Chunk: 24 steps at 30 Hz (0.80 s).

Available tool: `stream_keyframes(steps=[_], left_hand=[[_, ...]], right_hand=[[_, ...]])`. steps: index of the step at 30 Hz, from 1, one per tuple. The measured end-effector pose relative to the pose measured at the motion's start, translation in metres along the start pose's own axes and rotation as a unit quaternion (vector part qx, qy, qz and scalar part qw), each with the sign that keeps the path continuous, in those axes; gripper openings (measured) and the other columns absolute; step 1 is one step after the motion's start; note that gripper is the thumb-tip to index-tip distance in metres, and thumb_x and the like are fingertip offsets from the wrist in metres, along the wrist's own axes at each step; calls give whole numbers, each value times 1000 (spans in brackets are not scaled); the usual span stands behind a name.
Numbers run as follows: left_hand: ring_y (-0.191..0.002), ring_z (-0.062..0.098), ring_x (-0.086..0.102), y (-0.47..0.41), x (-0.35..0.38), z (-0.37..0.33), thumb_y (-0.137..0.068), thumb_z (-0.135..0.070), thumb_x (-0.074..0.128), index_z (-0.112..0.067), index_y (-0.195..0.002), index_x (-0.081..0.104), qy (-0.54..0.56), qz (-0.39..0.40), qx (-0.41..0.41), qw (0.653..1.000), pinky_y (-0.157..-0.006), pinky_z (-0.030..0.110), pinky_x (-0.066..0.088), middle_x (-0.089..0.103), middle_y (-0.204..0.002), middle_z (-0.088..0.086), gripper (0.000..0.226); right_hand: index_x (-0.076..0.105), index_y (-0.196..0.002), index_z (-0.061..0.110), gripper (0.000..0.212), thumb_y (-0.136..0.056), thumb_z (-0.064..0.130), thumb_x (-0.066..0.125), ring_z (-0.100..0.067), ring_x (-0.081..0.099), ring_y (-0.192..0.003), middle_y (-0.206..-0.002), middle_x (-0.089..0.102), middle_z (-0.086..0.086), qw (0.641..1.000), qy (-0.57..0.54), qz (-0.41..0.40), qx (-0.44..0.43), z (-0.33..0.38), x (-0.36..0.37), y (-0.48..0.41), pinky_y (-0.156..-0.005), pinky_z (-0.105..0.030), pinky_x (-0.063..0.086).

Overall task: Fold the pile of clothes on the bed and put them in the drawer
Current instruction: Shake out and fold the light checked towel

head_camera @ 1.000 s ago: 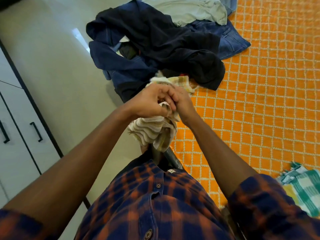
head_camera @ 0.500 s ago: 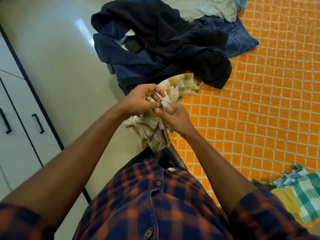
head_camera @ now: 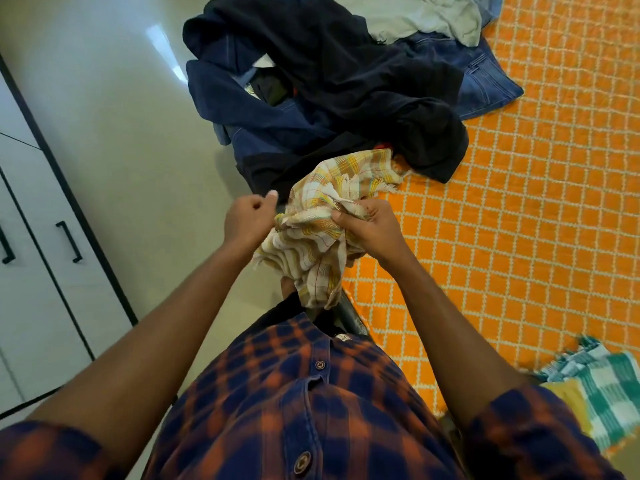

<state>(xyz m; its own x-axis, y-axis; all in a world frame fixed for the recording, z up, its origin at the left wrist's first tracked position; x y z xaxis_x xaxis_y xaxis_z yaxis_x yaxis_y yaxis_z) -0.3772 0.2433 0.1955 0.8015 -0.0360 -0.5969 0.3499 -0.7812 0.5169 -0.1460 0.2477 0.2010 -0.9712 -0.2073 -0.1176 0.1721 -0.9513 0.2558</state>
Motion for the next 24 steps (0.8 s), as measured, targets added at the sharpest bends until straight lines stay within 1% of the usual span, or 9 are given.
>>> stream_keyframes(steps=[2,4,6,8,12,14,18,21,24], left_hand=[[-55,18,54,10,10,16,-100,-52,44,-10,-67,60,165,35,-184,968,-55,31,41,65,-68,10,56],[-56,16,56,19,27,24,-99,-60,39,-10,-75,62,249,131,-282,917,-51,25,36,67,-69,7,60],[-57,16,59,21,38,24,-93,-68,42,-10,-83,65,253,209,-297,897,-52,24,35,69,-74,7,64],[-52,14,54,20,45,20,-87,-68,51,-12,-84,64,236,235,-297,895,-49,22,33,64,-71,6,58],[-35,10,51,18,51,13,-92,-19,56,-10,-80,55,234,221,-303,897,-34,15,38,55,-59,1,15],[-36,14,59,19,51,20,-97,-6,44,-3,-81,54,268,216,-345,873,-35,18,44,60,-55,6,19],[-82,34,71,7,49,38,-95,-4,38,6,-117,61,402,114,-358,835,-55,46,61,69,-99,21,34],[-93,33,62,-7,38,44,-94,-15,47,-5,-103,60,443,-19,-295,847,-85,56,56,57,-105,18,19],[-93,34,60,-23,34,40,-84,-27,54,-7,-104,59,466,-21,-231,854,-94,56,50,55,-102,20,29]], right_hand=[[56,-67,-17,43,-93,14,72,-28,47,-46,-57,52,-29,1000,14,-9,-1,0,0,2,-51,-25,34],[55,-60,-11,42,-94,9,71,-10,45,-42,-46,49,-6,1000,22,-14,-2,-1,2,2,-49,-19,34],[59,-53,3,42,-92,10,73,-8,45,-40,-44,49,8,999,34,5,-14,-1,10,2,-49,-22,35],[68,-56,10,35,-90,18,76,-18,51,-44,-49,58,3,997,51,37,-48,5,22,4,-49,-29,36],[75,-65,14,28,-85,32,80,-13,56,-50,-58,66,3,975,153,126,-97,13,48,11,-48,-28,38],[76,-67,14,23,-84,28,81,-13,56,-51,-59,66,4,967,182,145,-103,11,55,14,-48,-28,38],[78,-71,14,20,-85,29,79,-15,59,-54,-62,68,2,970,184,143,-65,-8,55,16,-49,-30,39],[77,-68,20,21,-87,31,78,-9,53,-50,-58,65,6,975,175,139,3,-26,56,21,-50,-26,34],[80,-75,18,19,-88,31,77,-15,62,-55,-64,71,3,974,152,154,73,-42,60,28,-53,-32,42]])
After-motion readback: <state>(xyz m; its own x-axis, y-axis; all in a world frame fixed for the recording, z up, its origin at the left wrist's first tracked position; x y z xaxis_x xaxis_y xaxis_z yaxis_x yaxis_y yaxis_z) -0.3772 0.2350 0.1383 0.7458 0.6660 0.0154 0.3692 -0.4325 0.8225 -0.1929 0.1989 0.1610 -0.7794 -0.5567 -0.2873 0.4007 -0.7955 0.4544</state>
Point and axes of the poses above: each hand's wrist, its own y-axis away from the middle knuckle, its own x-axis out of the palm, z = x × y, the point moved 5 cm from there along -y, towards the middle knuckle
